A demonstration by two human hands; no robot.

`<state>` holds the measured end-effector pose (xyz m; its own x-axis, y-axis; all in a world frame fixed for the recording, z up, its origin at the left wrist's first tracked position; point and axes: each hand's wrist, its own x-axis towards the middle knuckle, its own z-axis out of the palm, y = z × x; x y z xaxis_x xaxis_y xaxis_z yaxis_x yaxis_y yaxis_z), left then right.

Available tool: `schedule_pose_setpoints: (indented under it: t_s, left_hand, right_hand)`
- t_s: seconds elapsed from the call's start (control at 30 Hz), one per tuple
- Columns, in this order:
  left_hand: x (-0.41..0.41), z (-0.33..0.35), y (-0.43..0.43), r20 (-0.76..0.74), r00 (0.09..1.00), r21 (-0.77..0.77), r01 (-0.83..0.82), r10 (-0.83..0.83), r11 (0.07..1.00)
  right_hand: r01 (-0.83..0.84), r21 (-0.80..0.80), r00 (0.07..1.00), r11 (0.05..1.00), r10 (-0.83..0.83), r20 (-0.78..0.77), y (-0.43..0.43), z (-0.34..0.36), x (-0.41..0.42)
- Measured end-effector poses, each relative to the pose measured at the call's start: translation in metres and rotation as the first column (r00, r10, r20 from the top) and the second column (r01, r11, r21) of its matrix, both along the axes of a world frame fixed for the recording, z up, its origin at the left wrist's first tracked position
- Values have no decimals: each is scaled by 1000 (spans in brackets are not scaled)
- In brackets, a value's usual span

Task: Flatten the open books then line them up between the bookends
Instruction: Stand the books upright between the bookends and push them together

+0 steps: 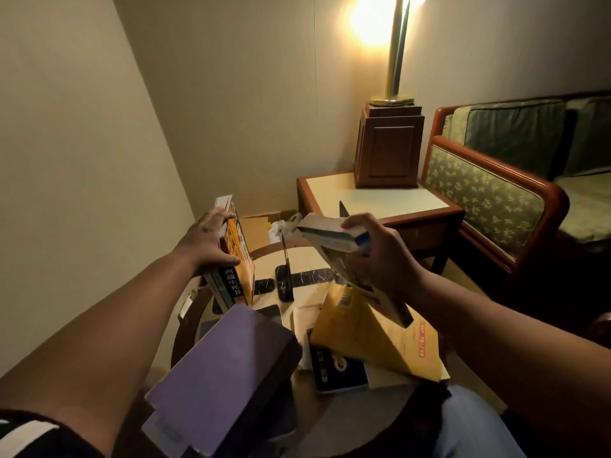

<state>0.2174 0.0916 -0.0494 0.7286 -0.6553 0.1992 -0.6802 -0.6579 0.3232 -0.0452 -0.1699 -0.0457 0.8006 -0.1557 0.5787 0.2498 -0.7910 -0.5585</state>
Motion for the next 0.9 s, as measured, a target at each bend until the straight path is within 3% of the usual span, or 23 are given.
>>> schedule_pose_setpoints:
  t_s: [0.2, 0.3, 0.37, 0.43, 0.53, 0.63, 0.77, 0.9]
  left_hand:
    - [-1, -1, -2, -3, 1000, 3, -4, 4, 1000]
    - [-1, 0, -2, -1, 1000, 2, -7, 7, 1000]
    - [-1, 0, -2, -3, 1000, 5, -6, 6, 1000]
    - [-2, 0, -3, -3, 1000, -1, -7, 7, 1000]
    - [-4, 1, -2, -8, 1000, -6, -12, 12, 1000]
    - [-5, 0, -3, -18, 1000, -19, -10, 9, 1000]
    - [-5, 0, -3, -17, 1000, -23, -14, 14, 1000]
    - [-5, -1, -3, -16, 1000, -21, -12, 11, 1000]
  right_hand:
    - [129, 257, 984, 958, -155, 84, 2, -16, -1]
    - [171, 277, 982, 946, -188, 36, 3, -13, -6]
    - [149, 234, 988, 961, -133, -84, 0, 6, -7]
    - [98, 223, 940, 970, -17, -339, -6, 32, -8]
    - [27, 151, 691, 988, 91, -718, -12, 69, -8]
    - [1, 60, 557, 998, 49, -829, -13, 84, -5]
    - [8, -34, 659, 999, -31, -752, -15, 78, 0]
    - [35, 3, 749, 999, -25, -662, -16, 73, -2]
